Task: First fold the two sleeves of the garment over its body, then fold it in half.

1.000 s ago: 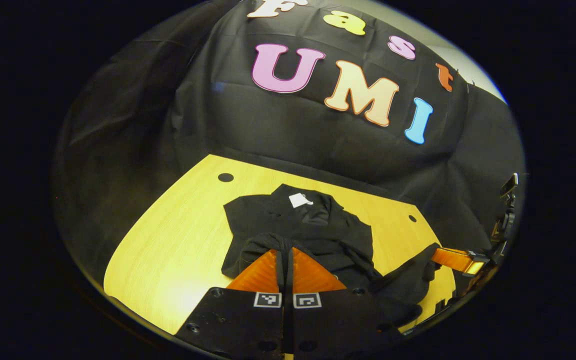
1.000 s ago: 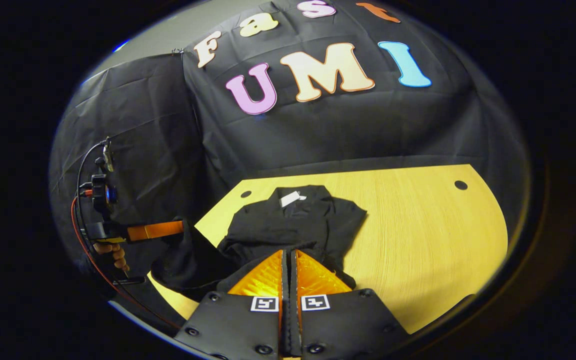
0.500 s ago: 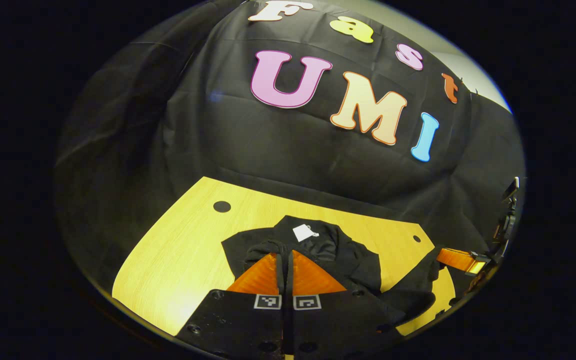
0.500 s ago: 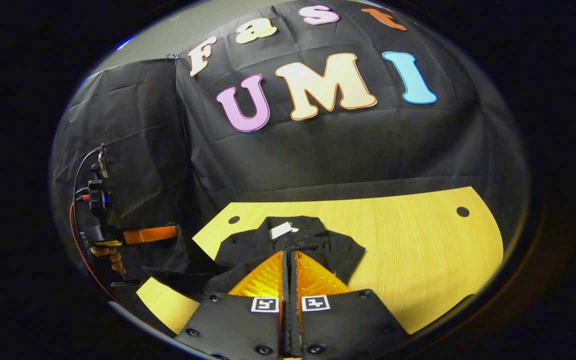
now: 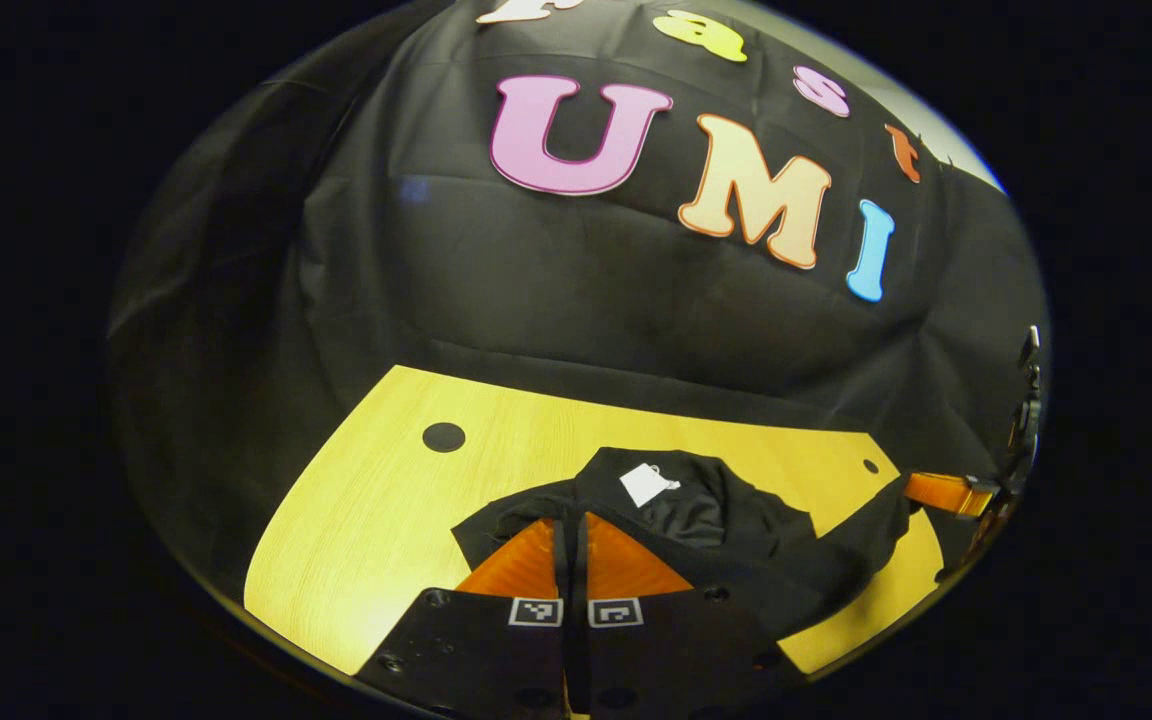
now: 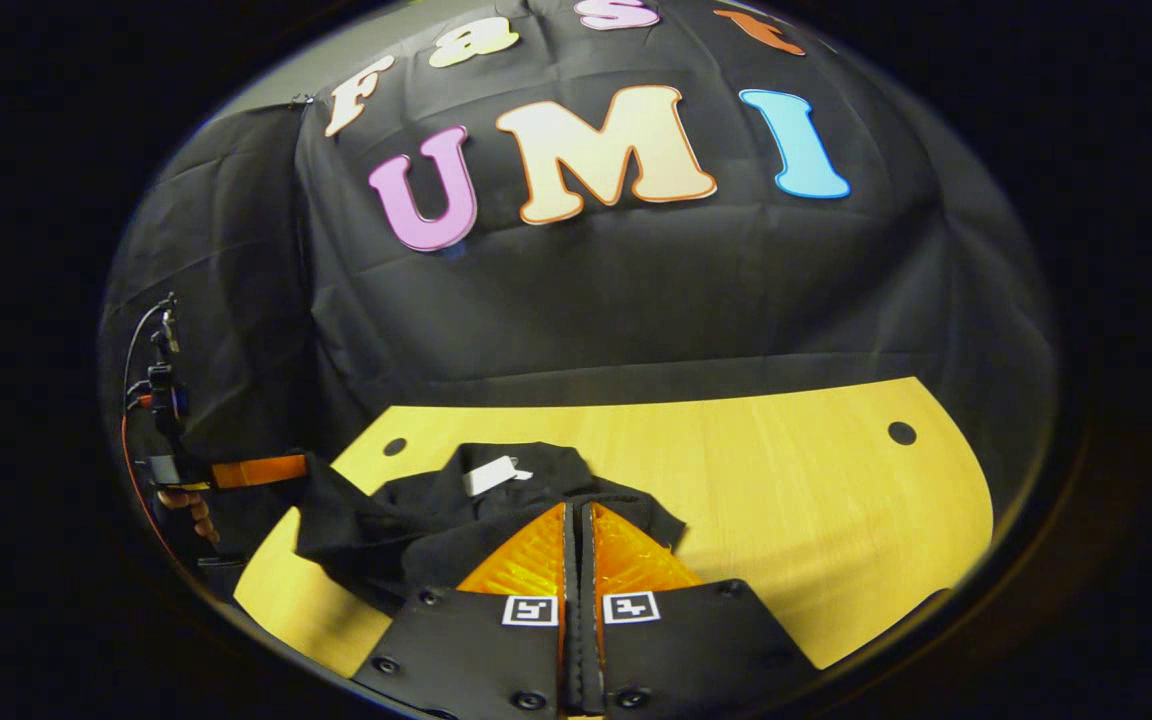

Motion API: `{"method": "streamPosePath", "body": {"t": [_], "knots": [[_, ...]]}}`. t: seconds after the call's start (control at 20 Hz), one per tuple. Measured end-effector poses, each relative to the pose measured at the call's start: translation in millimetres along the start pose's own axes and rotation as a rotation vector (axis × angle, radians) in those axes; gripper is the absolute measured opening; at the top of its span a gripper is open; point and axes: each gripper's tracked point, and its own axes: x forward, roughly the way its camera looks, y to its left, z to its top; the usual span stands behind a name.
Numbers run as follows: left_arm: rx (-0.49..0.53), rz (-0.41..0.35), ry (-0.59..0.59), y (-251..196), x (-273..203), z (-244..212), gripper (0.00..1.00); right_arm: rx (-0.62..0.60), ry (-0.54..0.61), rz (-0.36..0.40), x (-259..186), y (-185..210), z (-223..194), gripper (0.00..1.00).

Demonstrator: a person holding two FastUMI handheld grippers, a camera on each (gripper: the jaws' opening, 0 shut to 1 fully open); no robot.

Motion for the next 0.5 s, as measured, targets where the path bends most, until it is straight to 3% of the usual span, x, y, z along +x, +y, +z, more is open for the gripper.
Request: {"method": "streamPosePath", "body": {"t": [0.1,0.15,0.2,0.25,0.3,0.35,0.5], "knots": [[0.007,0.05,-0.015,17,12,2,0.0,0.04,0.009,-0.057,14,-12,1,0.02],[0.031,0.143,-0.036,38,13,6,0.0,0.043,-0.023,-0.139,13,-26,8,0.26],[0.059,0.206,-0.067,55,11,16,0.1,0.033,-0.078,-0.208,8,-41,19,0.49],[0.096,0.284,-0.119,70,4,28,0.53,0.022,-0.125,-0.25,4,-49,35,0.72],[0.125,0.304,-0.172,75,-1,45,0.96,0.011,-0.172,-0.27,-12,-45,42,0.96],[0.137,0.294,-0.229,65,-14,60,0.92,-0.005,-0.207,-0.275,-25,-38,49,0.98],[0.153,0.258,-0.318,40,-48,89,0.93,-0.065,-0.283,-0.261,-54,-23,53,0.98]]}}
